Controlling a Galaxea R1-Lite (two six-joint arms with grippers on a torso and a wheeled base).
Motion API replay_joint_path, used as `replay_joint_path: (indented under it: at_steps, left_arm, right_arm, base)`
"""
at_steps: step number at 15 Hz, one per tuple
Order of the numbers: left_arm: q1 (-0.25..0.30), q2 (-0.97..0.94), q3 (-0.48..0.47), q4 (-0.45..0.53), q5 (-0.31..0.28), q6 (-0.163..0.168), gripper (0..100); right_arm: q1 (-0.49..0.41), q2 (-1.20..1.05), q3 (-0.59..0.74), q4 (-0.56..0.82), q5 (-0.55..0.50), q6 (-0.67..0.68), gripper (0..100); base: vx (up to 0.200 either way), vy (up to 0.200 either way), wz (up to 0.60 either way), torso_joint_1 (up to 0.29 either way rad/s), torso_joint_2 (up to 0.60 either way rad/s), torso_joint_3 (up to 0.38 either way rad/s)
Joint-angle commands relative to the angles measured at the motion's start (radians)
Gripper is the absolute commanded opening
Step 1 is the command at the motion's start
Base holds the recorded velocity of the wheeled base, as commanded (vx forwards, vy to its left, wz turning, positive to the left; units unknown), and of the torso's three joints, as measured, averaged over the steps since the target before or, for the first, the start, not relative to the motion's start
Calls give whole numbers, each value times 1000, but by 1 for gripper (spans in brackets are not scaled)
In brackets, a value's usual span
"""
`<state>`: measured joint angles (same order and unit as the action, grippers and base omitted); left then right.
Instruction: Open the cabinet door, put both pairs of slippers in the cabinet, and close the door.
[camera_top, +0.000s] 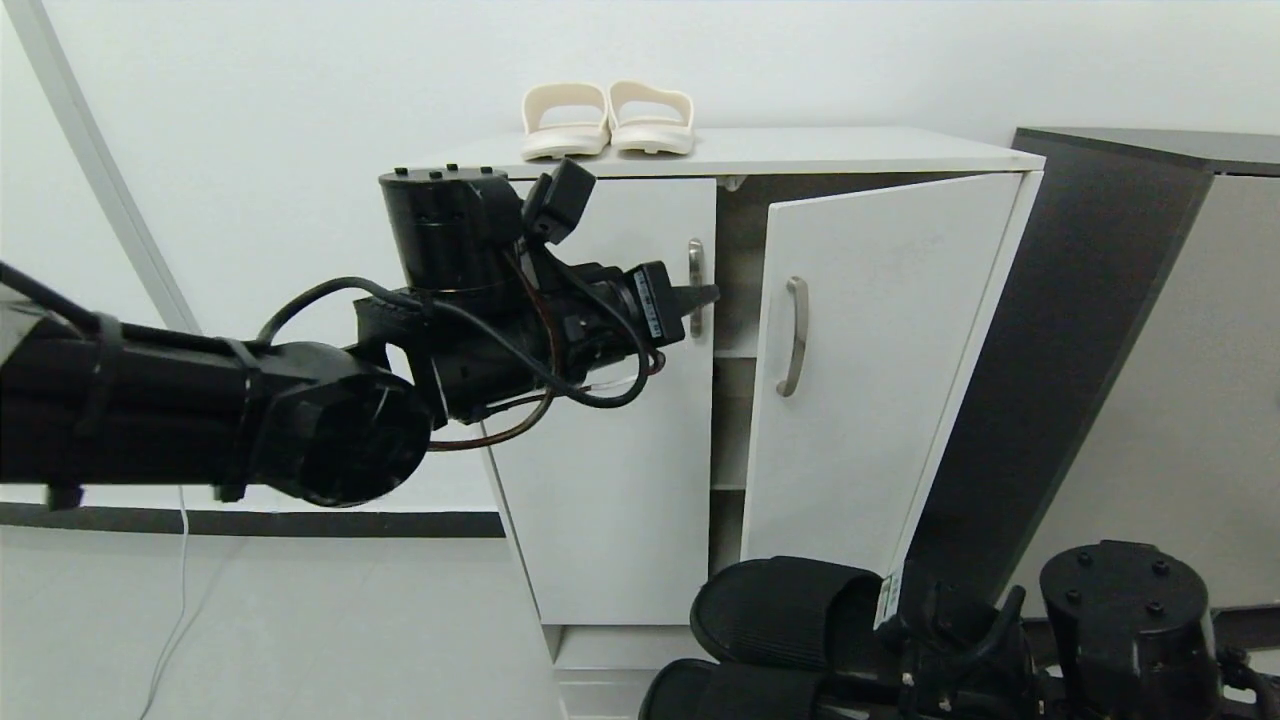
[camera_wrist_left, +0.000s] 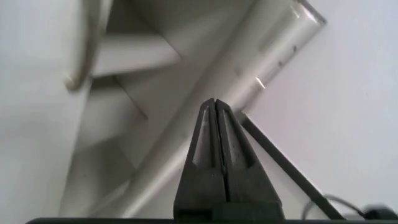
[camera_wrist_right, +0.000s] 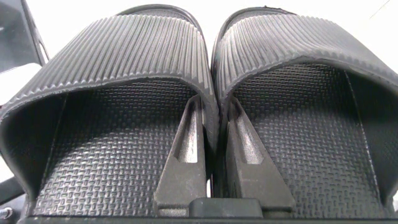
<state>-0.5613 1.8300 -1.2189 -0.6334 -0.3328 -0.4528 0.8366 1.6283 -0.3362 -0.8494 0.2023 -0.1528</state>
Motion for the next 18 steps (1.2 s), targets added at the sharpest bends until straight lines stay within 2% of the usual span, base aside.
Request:
replay_joint_path:
  at_steps: [1, 4, 8, 10, 11, 14, 16, 18]
  left_arm:
    - [20, 112, -96, 0, -2, -3, 0]
    - [12, 252, -251, -42, -3, -14, 0]
    - [1, 287, -275, -49, -3, -15, 0]
    - [-26, 267, -246, -52, -2, -15, 0]
    - [-58, 250, -211, -69, 4, -12, 0]
    - [-160, 137, -22, -173, 8, -9, 0]
    - [-178, 110, 19, -201, 8, -9, 0]
    - [-155, 107, 24, -203, 9, -7, 0]
  right_arm:
    - [1, -2, 2, 0, 0, -1, 0]
    - [1, -1, 2, 1, 0, -1, 0]
    - [1, 4, 6, 1, 0, -1, 0]
    - [1, 8, 6, 1, 0, -1, 0]
    - [1, 8, 8, 1, 0, -1, 0]
    - [1, 10, 11, 1, 0, -1, 0]
    - [9, 15, 13, 1, 0, -1, 0]
    - [7, 13, 13, -2, -1, -5, 0]
  base:
    - [0, 0, 0, 0, 0, 0]
    - [0, 0, 0, 0, 0, 0]
    - [0, 0, 0, 0, 0, 0]
    - [-200, 0, 0, 0, 7, 2]
    - [-200, 0, 0, 17, 7, -7]
    - [-200, 0, 0, 2, 4, 4]
    - [-200, 0, 0, 0, 2, 0]
    - [-100, 0, 0, -6, 4, 1]
